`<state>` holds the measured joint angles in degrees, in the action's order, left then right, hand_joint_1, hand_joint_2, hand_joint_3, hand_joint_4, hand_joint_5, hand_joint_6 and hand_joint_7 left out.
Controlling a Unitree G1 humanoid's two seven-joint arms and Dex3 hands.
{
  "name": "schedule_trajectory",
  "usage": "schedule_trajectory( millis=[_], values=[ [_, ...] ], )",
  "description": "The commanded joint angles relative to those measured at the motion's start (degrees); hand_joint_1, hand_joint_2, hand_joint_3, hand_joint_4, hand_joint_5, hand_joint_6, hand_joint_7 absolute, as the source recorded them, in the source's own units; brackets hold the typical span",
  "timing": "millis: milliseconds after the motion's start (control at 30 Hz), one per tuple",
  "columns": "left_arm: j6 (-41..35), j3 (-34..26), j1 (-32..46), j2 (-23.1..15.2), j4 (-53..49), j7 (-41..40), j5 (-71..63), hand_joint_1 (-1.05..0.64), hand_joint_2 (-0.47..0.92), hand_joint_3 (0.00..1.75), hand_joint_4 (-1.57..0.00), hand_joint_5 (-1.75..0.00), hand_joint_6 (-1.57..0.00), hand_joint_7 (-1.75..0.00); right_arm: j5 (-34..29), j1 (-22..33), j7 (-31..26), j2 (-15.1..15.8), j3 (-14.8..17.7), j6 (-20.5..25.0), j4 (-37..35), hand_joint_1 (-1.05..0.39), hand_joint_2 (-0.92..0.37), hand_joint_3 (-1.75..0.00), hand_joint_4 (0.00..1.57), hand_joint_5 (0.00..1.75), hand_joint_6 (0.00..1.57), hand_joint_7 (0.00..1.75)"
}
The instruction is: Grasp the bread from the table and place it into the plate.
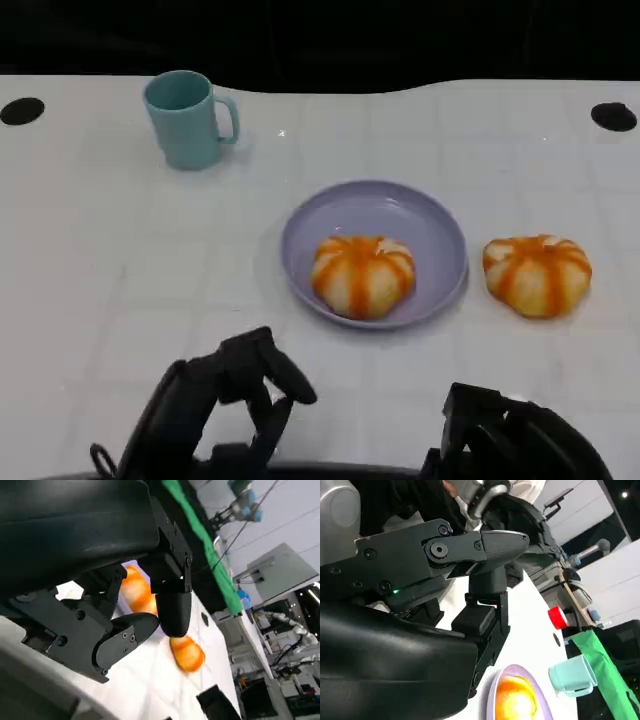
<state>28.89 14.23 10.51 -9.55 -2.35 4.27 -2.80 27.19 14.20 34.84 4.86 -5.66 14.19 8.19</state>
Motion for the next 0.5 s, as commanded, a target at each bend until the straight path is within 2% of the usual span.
schedule_trajectory(
  millis=[33,300,500],
  values=[
    [-1.03,-0.80,2.30,1.20,0.63,2.58,3.62,-0.18,0.56,1.14,-0.71,-1.75,-0.62,-1.55,0.59,0.43,0.03,0.99,0.92,0.17,0.74,-0.72,-0.92,-0.24,0.86,1.60,0.76,1.41],
    [1.04,-1.83,3.49,3.47,-1.46,5.98,6.94,-0.16,0.63,1.06,-0.67,-1.75,-0.60,-1.56,0.69,0.71,0.38,1.28,1.22,-0.18,0.61,-0.72,-0.92,-0.24,0.86,1.59,0.76,1.39],
    [2.98,-2.59,2.38,3.77,-3.32,7.51,6.33,-0.18,0.62,1.03,-0.66,-1.75,-0.60,-1.56,0.94,0.30,0.56,1.12,1.45,0.23,0.24,-0.71,-0.92,-0.24,0.87,1.59,0.76,1.39]
  ],
)
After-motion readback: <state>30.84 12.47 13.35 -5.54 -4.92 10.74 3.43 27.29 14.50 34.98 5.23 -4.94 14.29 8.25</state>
